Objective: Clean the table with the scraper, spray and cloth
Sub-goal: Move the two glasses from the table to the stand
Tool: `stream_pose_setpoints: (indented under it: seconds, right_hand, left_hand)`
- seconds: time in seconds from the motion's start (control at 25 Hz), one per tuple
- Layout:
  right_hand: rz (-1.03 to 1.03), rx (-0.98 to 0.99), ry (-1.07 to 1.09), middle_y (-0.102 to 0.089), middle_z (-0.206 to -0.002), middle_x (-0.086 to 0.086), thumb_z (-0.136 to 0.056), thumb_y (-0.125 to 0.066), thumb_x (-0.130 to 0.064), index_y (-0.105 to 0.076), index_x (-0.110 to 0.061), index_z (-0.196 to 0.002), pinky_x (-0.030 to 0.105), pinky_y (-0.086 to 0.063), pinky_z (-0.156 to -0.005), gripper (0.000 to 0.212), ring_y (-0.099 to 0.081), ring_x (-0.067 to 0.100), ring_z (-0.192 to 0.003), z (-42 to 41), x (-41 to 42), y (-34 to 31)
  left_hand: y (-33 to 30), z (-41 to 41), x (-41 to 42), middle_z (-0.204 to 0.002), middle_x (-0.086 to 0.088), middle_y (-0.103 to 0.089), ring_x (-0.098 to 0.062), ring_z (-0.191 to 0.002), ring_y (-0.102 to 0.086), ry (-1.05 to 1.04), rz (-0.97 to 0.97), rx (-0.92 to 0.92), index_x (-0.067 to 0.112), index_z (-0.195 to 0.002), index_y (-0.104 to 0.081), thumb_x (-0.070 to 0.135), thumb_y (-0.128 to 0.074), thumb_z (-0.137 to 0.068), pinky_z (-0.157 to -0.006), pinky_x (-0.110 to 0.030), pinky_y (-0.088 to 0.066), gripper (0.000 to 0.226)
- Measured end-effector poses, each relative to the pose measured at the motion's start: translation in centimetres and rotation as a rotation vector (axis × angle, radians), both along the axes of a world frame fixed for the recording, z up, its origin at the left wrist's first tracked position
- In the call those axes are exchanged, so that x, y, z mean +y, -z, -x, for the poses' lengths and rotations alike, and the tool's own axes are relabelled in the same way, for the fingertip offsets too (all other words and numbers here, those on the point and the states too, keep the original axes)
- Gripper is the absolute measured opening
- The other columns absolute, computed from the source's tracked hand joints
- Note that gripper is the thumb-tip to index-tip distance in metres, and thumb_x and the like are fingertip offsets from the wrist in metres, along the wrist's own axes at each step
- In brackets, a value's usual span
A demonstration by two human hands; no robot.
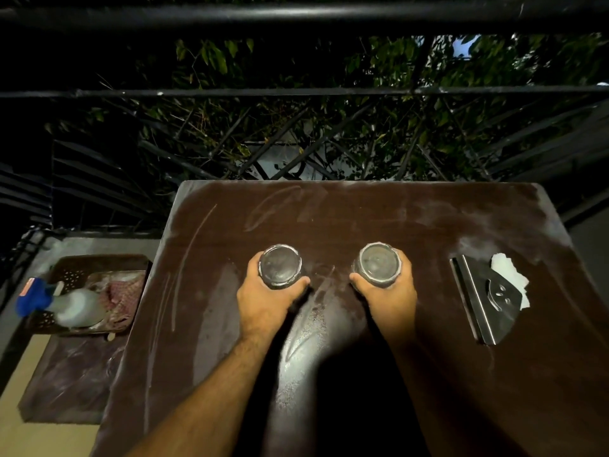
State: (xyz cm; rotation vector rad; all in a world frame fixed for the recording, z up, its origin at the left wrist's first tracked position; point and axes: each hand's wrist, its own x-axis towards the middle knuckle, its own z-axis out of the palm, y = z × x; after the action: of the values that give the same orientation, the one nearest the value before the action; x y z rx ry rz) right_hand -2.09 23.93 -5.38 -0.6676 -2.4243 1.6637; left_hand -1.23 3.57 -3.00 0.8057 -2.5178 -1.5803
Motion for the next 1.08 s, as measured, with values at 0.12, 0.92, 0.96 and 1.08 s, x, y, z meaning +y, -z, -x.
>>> stream_pose_setpoints:
  seconds: [0.12, 0.92, 0.96, 1.08]
  right_hand:
    - [-0.011, 0.021, -0.007, -0.062, -0.123, -0.013, -0.063, -0.091, -0.028, -0.048, -0.037, -0.131, 0.029, -0.046, -0.1, 0.081, -0.058, 0.01, -0.115, -1.0, -0.2, -0.6]
    - [-0.043, 0.075, -0.102, -0.063, -0.12, -0.011, -0.06, -0.092, -0.032, -0.047, -0.037, -0.129, 0.026, -0.047, -0.091, 0.082, -0.061, 0.012, -0.109, -1.9, -18.7, -3.8]
    - [-0.036, 0.08, -0.112, -0.063, -0.119, -0.012, -0.061, -0.092, -0.031, -0.047, -0.037, -0.129, 0.022, -0.045, -0.089, 0.082, -0.06, 0.01, -0.109, -1.9, -20.3, -4.0]
    - [-0.019, 0.103, -0.148, -0.064, -0.118, -0.013, -0.062, -0.092, -0.029, -0.048, -0.037, -0.128, 0.016, -0.042, -0.086, 0.079, -0.06, 0.007, -0.107, -2.2, -24.9, -4.1]
  left_hand:
    - [-0.7, -0.3, -1.8, -0.108, 0.017, -0.069, -0.007, -0.102, -0.065, 0.013, 0.033, 0.023, 0.033, -0.13, -0.056, 0.04, -0.097, -0.054, -0.089, -0.019, -0.046, 0.086]
    - [-2.5, -4.2, -21.0, -0.109, 0.014, -0.07, -0.01, -0.103, -0.065, 0.072, 0.049, 0.086, 0.037, -0.124, -0.057, 0.036, -0.097, -0.053, -0.091, -0.026, -0.051, 0.082]
    - [-2.4, -4.5, -22.4, -0.108, 0.015, -0.07, -0.009, -0.102, -0.065, 0.064, 0.045, 0.091, 0.04, -0.122, -0.057, 0.036, -0.097, -0.053, -0.091, -0.026, -0.051, 0.08]
    - [-2.0, -5.4, -26.8, -0.105, 0.021, -0.067, -0.007, -0.102, -0.064, 0.039, 0.056, 0.101, 0.043, -0.118, -0.056, 0.037, -0.098, -0.053, -0.09, -0.023, -0.048, 0.078]
